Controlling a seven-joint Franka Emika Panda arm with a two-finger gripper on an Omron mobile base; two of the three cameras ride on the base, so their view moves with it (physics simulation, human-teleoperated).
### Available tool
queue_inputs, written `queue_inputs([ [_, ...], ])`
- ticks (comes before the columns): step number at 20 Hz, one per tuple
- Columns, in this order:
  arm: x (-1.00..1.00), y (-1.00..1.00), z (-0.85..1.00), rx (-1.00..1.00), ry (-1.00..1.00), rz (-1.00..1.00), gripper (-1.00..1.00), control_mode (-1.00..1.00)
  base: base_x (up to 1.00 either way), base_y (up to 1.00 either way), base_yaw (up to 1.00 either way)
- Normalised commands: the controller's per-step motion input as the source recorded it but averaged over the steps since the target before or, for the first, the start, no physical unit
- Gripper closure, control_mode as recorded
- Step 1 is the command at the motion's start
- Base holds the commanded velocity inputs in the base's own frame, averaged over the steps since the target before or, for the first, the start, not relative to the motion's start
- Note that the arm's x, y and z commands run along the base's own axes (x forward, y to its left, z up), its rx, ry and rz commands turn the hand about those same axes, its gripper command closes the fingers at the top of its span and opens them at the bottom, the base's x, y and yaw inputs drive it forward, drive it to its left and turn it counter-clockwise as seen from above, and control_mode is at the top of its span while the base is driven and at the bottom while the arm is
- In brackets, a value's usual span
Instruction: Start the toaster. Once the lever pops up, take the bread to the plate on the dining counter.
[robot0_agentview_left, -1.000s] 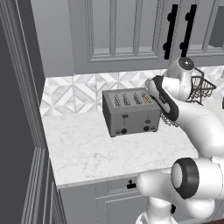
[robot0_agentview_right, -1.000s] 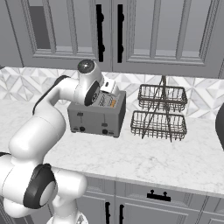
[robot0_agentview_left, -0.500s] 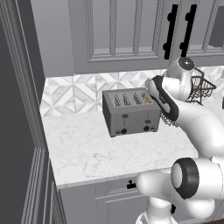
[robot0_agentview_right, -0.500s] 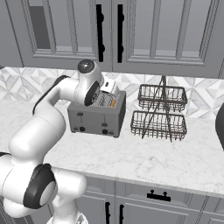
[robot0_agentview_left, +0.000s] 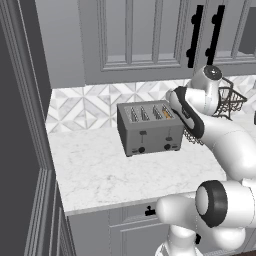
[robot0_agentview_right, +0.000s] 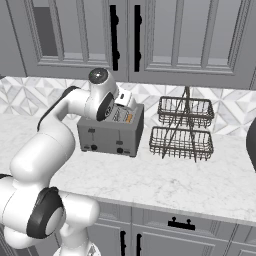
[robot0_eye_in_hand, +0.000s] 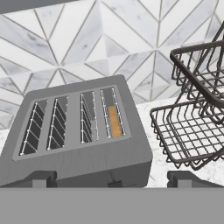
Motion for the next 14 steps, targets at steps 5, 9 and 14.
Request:
queue_inputs([
  [5, 0.00, 0.00, 0.00, 0.00, 0.00, 0.00, -1.00, -1.00, 0.00, 0.00, 0.00],
  [9, 0.00, 0.00, 0.00, 0.00, 0.00, 0.00, -1.00, -1.00, 0.00, 0.00, 0.00],
  [14, 0.00, 0.00, 0.00, 0.00, 0.00, 0.00, -1.00, -1.00, 0.00, 0.00, 0.00],
])
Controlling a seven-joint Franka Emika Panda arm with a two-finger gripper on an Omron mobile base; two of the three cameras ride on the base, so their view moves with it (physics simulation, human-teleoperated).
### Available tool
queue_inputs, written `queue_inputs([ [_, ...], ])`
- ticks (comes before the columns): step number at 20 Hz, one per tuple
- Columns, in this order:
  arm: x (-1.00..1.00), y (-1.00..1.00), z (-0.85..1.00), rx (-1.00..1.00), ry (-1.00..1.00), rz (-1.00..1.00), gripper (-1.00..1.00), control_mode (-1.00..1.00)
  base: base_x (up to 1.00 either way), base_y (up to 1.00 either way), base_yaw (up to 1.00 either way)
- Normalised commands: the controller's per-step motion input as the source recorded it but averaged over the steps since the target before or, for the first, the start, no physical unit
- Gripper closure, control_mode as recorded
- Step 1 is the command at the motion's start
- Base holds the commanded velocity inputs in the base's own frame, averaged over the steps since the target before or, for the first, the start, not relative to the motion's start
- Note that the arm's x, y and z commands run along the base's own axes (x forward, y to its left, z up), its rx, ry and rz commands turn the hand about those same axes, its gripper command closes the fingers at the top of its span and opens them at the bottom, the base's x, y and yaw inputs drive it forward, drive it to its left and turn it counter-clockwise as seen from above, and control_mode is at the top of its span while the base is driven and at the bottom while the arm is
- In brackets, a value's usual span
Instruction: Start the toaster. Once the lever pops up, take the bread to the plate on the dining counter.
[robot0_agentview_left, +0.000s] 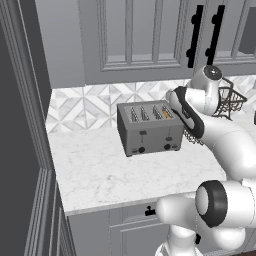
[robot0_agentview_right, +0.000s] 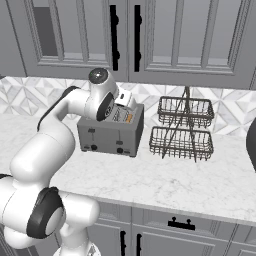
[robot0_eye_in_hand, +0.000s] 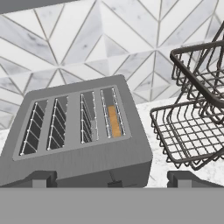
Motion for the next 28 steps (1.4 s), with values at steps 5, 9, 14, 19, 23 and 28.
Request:
queue_inputs([
  [5, 0.00, 0.00, 0.00, 0.00, 0.00, 0.00, -1.00, -1.00, 0.00, 0.00, 0.00],
  [9, 0.00, 0.00, 0.00, 0.00, 0.00, 0.00, -1.00, -1.00, 0.00, 0.00, 0.00],
  [14, 0.00, 0.00, 0.00, 0.00, 0.00, 0.00, -1.00, -1.00, 0.00, 0.00, 0.00],
  [19, 0.00, 0.00, 0.00, 0.00, 0.00, 0.00, -1.00, -1.00, 0.00, 0.00, 0.00],
  [23, 0.00, 0.00, 0.00, 0.00, 0.00, 0.00, -1.00, -1.00, 0.00, 0.00, 0.00],
  [28, 0.00, 0.00, 0.00, 0.00, 0.00, 0.00, -1.00, -1.00, 0.00, 0.00, 0.00],
])
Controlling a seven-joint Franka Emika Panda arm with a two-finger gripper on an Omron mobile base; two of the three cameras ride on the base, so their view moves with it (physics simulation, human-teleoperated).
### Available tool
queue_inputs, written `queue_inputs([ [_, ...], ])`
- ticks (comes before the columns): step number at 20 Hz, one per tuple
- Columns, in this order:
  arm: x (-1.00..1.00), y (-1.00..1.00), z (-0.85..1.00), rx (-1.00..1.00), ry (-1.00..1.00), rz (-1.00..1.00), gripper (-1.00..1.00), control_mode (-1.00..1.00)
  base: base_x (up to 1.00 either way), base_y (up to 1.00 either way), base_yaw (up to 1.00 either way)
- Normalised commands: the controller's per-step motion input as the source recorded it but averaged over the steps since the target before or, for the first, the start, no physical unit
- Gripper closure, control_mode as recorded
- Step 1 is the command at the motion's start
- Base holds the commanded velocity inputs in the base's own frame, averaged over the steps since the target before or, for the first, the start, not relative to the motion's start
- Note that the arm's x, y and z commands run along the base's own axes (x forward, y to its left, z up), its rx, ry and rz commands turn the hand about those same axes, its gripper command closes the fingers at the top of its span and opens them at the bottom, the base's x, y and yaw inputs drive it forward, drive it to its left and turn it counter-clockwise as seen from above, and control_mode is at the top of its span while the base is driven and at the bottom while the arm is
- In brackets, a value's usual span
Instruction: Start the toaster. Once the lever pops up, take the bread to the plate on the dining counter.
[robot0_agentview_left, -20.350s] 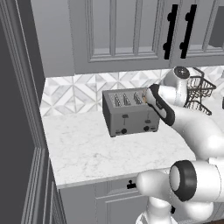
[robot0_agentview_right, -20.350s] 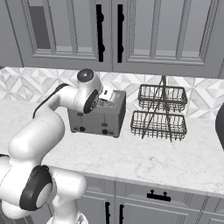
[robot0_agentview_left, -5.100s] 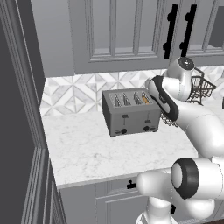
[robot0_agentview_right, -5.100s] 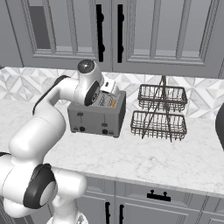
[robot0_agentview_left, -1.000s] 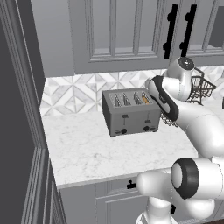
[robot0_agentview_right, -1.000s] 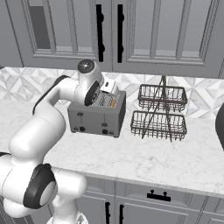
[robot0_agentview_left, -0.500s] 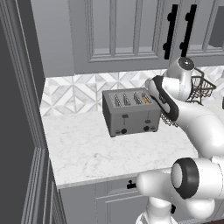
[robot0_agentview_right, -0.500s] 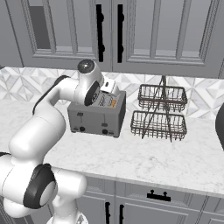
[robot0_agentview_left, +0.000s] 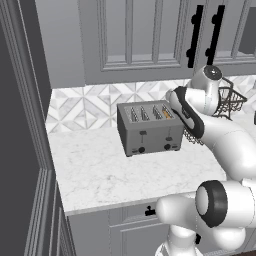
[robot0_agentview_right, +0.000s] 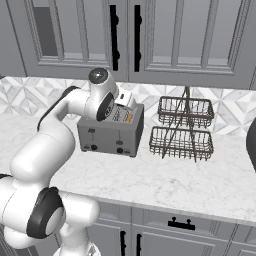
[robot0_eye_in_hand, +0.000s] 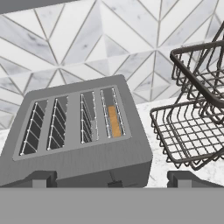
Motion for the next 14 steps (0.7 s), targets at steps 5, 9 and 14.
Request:
queue_inputs([
  [5, 0.00, 0.00, 0.00, 0.00, 0.00, 0.00, -1.00, -1.00, 0.00, 0.00, 0.00],
  [9, 0.00, 0.00, 0.00, 0.00, 0.00, 0.00, -1.00, -1.00, 0.00, 0.00, 0.00],
  [14, 0.00, 0.00, 0.00, 0.00, 0.00, 0.00, -1.00, -1.00, 0.00, 0.00, 0.00],
])
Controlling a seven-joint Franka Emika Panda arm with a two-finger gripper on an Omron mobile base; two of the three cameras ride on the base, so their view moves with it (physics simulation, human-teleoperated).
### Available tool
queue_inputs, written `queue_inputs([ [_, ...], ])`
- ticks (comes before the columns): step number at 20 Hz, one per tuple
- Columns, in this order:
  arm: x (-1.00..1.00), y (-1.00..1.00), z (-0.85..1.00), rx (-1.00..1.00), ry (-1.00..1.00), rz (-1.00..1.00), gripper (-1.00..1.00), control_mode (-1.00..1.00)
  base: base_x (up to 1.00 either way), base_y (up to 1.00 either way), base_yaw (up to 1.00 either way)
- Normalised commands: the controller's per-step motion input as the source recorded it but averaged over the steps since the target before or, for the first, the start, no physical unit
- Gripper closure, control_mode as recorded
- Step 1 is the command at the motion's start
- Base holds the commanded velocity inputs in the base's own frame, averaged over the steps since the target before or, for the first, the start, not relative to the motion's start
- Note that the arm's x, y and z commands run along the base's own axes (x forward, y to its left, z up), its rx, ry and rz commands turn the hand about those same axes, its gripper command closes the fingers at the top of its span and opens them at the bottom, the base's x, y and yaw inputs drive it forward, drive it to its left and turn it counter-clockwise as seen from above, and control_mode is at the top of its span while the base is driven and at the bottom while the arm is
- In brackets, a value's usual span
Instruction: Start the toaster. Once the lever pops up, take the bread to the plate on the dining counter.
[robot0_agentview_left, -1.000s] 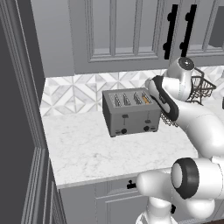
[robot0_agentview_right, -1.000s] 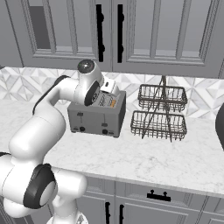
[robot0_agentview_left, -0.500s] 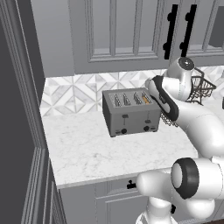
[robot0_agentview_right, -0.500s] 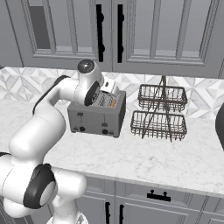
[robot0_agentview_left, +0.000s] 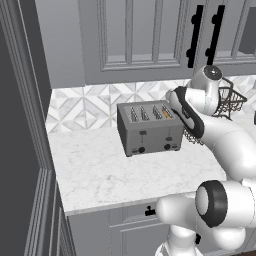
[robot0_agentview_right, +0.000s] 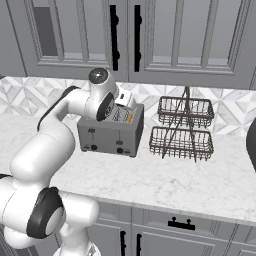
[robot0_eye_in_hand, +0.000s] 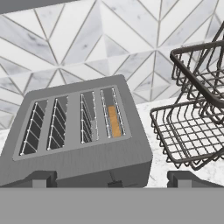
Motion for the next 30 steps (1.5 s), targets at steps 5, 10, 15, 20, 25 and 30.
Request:
queue_inputs([
  [5, 0.00, 0.00, 0.00, 0.00, 0.00, 0.00, -1.00, -1.00, 0.00, 0.00, 0.00],
  [10, 0.00, 0.00, 0.00, 0.00, 0.00, 0.00, -1.00, -1.00, 0.00, 0.00, 0.00],
  [15, 0.00, 0.00, 0.00, 0.00, 0.00, 0.00, -1.00, -1.00, 0.00, 0.00, 0.00],
  [20, 0.00, 0.00, 0.00, 0.00, 0.00, 0.00, -1.00, -1.00, 0.00, 0.00, 0.00],
  [25, 0.00, 0.00, 0.00, 0.00, 0.00, 0.00, -1.00, -1.00, 0.00, 0.00, 0.00],
  [30, 0.00, 0.00, 0.00, 0.00, 0.00, 0.00, -1.00, -1.00, 0.00, 0.00, 0.00],
])
